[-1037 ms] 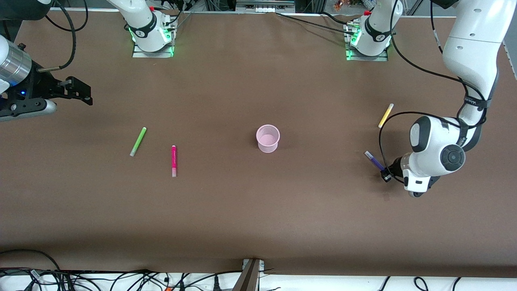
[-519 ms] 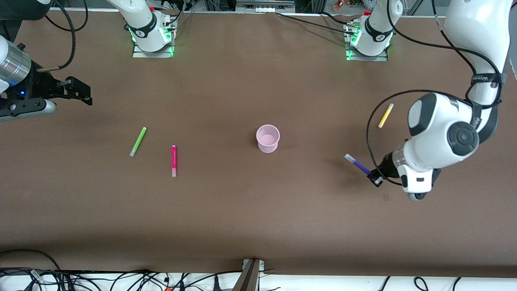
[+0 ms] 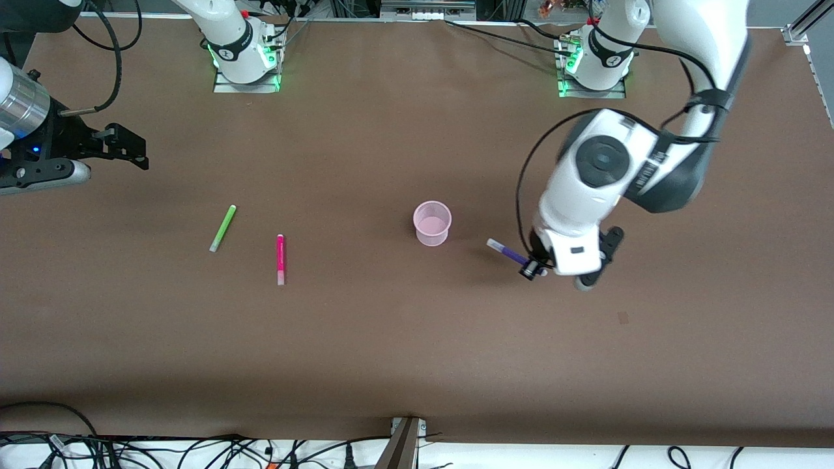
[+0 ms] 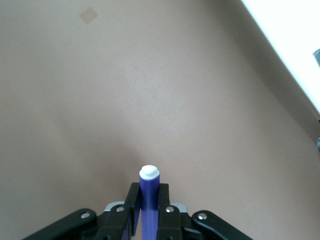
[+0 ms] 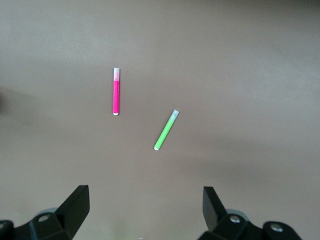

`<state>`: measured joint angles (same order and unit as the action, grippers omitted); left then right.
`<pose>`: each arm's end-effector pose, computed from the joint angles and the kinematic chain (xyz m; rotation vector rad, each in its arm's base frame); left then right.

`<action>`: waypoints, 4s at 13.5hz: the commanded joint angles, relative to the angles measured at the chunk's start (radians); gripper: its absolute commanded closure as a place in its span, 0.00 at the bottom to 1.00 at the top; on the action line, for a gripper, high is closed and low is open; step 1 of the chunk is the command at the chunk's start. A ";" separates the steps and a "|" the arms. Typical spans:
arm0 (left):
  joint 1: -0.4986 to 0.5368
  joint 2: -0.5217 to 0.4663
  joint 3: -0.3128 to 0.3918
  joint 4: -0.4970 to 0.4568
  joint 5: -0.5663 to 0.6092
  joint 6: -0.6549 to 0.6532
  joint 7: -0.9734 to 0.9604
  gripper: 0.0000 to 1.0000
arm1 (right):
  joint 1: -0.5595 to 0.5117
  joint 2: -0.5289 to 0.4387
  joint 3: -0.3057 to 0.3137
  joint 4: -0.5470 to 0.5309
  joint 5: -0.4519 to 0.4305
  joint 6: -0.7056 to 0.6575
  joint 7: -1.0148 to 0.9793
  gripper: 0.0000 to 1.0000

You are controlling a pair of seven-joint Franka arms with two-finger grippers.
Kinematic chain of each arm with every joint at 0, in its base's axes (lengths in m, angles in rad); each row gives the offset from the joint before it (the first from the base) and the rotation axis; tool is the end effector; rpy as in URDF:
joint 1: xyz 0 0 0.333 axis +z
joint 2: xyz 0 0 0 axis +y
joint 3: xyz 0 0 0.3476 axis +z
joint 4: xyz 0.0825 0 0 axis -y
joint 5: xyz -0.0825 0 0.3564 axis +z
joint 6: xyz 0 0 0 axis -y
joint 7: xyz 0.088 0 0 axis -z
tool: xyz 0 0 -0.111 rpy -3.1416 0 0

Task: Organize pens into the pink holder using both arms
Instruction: 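Carry the purple pen to the pink cup while the right gripper reaches out, then drop the purple pen into the cup while the right gripper nears the magenta pen, then grasp the magenta pen with the right gripper while the left gripper withdraws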

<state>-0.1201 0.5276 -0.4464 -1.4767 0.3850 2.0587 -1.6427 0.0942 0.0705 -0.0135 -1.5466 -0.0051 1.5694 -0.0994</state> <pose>0.6286 -0.3016 0.4379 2.7293 1.4535 0.2610 0.5475 0.0440 0.6248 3.1224 0.2821 -0.0749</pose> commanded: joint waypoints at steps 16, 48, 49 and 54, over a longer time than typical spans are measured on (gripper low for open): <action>-0.438 0.109 0.021 0.015 0.485 -0.356 -0.742 1.00 | 0.073 0.216 0.010 -0.182 0.077 0.300 0.023 0.00; 0.035 -0.155 0.107 0.156 -0.154 -0.348 0.614 0.00 | 0.170 0.454 0.012 -0.478 0.214 0.920 0.201 1.00; 0.090 -0.162 0.107 0.151 -0.196 -0.351 0.738 0.00 | 0.168 0.451 0.013 -0.477 0.212 0.917 0.199 1.00; 0.287 -0.169 0.107 0.112 -0.290 -0.379 1.287 0.00 | 0.170 0.413 0.068 -0.371 0.220 0.668 0.381 1.00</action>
<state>0.1108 0.3780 -0.3263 -1.3215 0.1337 1.6884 -0.5419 0.2591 0.5206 0.0165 -1.9652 0.1953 2.3557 0.1841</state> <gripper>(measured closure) 0.000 0.824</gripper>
